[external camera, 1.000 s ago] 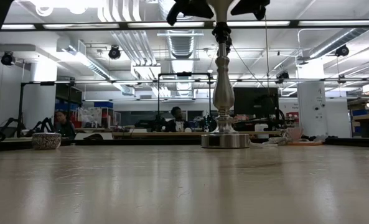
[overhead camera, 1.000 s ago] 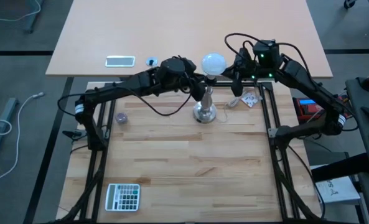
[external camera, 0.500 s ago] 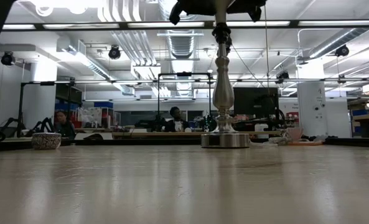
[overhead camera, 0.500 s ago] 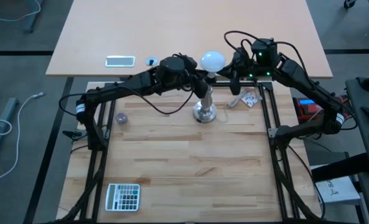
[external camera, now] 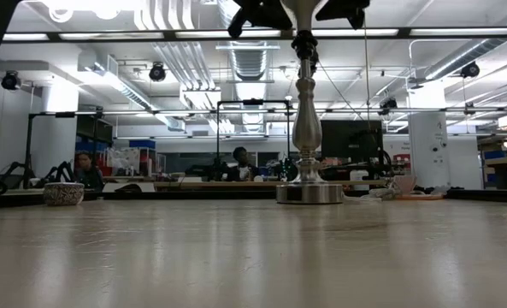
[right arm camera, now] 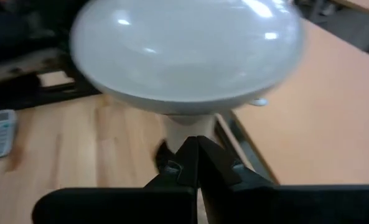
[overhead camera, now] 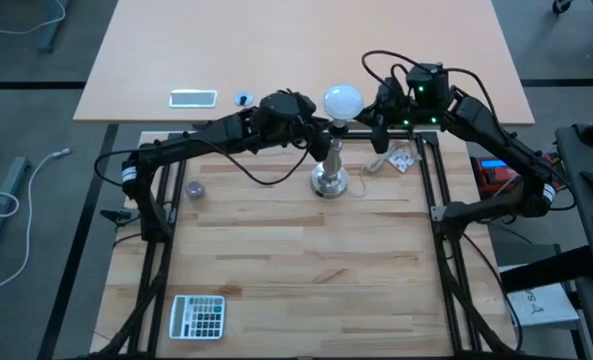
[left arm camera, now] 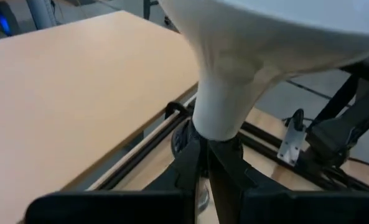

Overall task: Screw lightbulb
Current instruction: Insert the light bulb into the lamp

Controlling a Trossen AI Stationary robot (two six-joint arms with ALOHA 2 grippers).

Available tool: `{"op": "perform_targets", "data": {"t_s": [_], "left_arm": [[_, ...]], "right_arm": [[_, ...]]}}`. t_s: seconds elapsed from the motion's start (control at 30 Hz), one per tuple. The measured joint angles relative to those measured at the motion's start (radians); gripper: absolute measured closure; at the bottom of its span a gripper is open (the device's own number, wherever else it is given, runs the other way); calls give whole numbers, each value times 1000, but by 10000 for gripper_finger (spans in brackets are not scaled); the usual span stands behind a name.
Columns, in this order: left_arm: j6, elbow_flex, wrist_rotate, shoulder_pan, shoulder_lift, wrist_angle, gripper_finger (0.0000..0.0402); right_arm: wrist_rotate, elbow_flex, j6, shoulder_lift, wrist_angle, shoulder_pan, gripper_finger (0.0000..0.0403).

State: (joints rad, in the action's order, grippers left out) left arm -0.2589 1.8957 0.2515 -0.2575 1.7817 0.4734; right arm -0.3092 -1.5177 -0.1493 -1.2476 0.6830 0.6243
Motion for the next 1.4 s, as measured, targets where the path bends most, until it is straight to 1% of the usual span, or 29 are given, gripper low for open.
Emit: {"op": "perform_targets", "data": {"t_s": [0.1, 0.17, 0.27, 0.43, 0.63, 0.7, 0.77, 0.87, 1.03, 1.13, 1.2, 1.3, 1.4], "left_arm": [[-4, 0, -9, 8, -6, -6, 381], [31, 0, -45, 9, -6, -28, 381], [53, 1, -55, 10, 3, -68, 381], [53, 1, -26, -4, 14, -67, 381], [63, 1, -12, -18, 14, -67, 381], [66, 1, -9, -21, 14, -70, 381], [66, 1, 9, -22, 14, -70, 381], [61, 1, 20, -22, 14, -66, 381], [30, -1, 19, -10, -3, -46, 381], [38, 0, -21, 1, -11, -68, 381], [40, 0, -44, 3, -10, -84, 381], [40, 0, -45, 0, -1, -96, 381], [40, -1, -41, -7, -1, -97, 381]], "right_arm": [[23, 0, -23, -3, -1, 7, 403], [22, -1, -26, -13, -11, 9, 403], [0, -1, -27, -32, -10, 7, 403], [-57, -1, -20, -32, -14, 4, 403], [-69, -1, -17, -23, -5, -14, 403], [-87, -1, -20, -22, -2, -22, 403], [-93, -1, -23, -21, 0, -29, 403], [-59, -1, -26, -14, 20, -29, 403], [60, -1, -58, -1, 62, -9, 403], [73, -1, -70, -7, 31, 4, 403], [65, -1, -70, -19, 6, 5, 403], [5, 0, -54, -31, -23, 3, 403], [-21, 0, -35, -32, -28, 0, 403]]}}
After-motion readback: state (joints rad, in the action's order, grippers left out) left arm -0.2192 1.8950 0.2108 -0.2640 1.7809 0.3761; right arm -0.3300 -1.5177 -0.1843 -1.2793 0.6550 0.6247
